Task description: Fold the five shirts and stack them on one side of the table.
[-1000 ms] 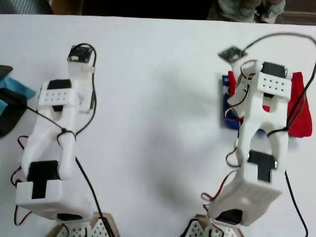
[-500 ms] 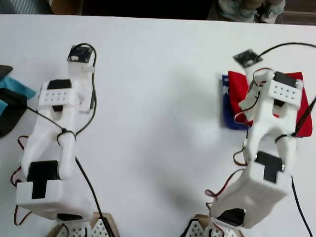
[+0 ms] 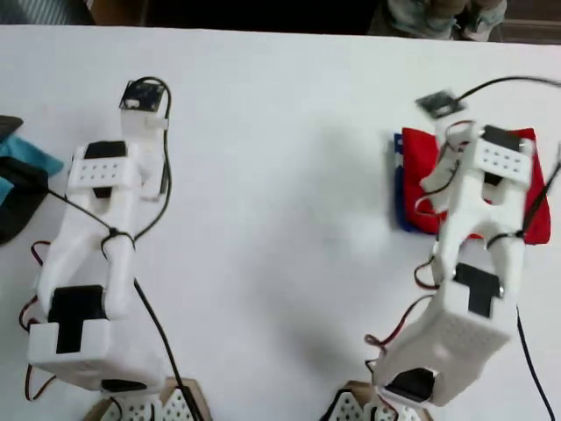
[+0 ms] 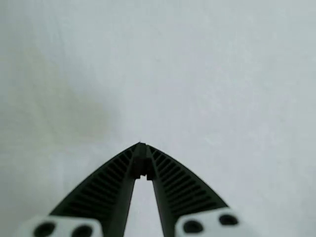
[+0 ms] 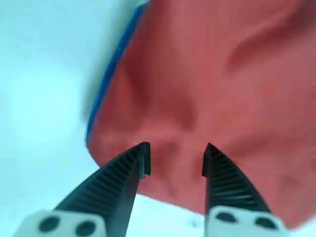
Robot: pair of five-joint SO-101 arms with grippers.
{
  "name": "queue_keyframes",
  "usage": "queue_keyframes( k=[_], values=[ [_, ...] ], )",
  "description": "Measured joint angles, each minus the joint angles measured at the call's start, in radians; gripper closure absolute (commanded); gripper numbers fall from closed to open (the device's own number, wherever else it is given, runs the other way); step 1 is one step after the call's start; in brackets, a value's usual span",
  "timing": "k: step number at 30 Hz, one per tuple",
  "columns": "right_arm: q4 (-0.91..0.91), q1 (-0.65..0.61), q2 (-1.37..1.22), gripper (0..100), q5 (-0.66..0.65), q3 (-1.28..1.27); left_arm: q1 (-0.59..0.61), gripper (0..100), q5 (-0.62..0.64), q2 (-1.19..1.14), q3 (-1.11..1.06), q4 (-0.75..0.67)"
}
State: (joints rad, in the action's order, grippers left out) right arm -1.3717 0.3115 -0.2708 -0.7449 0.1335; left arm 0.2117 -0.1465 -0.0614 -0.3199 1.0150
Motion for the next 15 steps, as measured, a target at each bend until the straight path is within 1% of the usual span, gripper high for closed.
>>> queue_keyframes(
  k=[2, 5, 8, 12, 15],
  values=[
    [-0.041, 0.020, 0.078, 80.9, 0.026, 0.023, 0.029, 97, -0.011, 0.005, 0.000, 0.000],
    [-0.157, 0.028, 0.222, 80.9, 0.063, 0.032, 0.138, 97, -0.072, 0.006, 0.017, 0.000],
    [-0.292, 0.012, 0.367, 80.9, 0.074, 0.028, 0.304, 97, -0.164, 0.006, 0.018, -0.005],
    [-0.330, 0.000, 0.539, 80.8, 0.075, -0.080, 0.532, 97, -0.285, 0.006, 0.018, -0.077],
    [-0.336, 0.002, 0.651, 80.8, 0.075, -0.222, 0.692, 89, -0.339, 0.006, 0.018, -0.167]
  ],
)
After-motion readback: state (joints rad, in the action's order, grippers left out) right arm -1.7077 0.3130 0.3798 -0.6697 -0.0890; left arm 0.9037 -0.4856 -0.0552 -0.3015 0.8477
